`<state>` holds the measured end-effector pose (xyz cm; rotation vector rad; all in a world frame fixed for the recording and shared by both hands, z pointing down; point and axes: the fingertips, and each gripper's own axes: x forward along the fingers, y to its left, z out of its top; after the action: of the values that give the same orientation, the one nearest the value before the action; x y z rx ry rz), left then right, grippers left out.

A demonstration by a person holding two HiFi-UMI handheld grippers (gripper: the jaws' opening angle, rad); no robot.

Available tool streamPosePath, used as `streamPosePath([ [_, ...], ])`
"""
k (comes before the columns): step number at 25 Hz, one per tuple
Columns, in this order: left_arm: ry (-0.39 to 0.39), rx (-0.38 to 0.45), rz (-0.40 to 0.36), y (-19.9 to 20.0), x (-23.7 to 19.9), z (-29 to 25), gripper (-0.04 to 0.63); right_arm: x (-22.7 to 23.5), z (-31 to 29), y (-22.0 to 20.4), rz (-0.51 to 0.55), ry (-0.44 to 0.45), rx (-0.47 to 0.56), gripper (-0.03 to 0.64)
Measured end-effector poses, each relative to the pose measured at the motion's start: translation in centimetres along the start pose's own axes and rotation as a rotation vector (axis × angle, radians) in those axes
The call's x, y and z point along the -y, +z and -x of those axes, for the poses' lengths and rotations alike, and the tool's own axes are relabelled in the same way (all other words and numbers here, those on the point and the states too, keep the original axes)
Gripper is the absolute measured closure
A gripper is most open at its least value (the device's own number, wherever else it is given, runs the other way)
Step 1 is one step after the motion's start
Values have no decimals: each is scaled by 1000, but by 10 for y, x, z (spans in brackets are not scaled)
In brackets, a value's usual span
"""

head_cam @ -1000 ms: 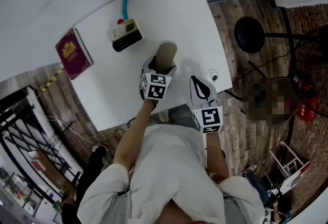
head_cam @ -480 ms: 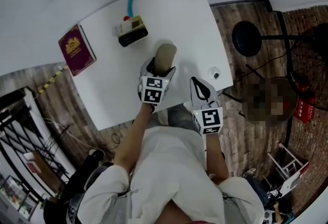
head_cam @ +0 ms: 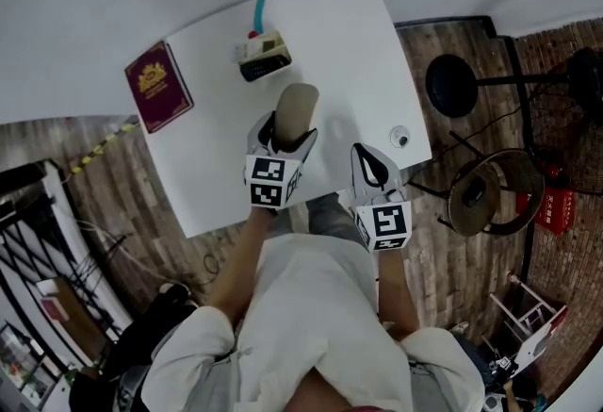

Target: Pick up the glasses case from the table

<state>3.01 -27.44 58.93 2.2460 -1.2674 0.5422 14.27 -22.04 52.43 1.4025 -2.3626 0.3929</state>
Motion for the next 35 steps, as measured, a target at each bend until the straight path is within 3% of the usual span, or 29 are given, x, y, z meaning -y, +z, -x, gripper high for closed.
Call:
streamPosePath([
  [9,15,174,-29,54,-9,74,183,-21,12,38,49,-8,95,612],
  [17,23,279,-87,79,-9,136,183,-43,31,65,82,2,173,614],
  [35,39,363,-90,69,-27,212,184,-115,48,90,140,32,240,614],
])
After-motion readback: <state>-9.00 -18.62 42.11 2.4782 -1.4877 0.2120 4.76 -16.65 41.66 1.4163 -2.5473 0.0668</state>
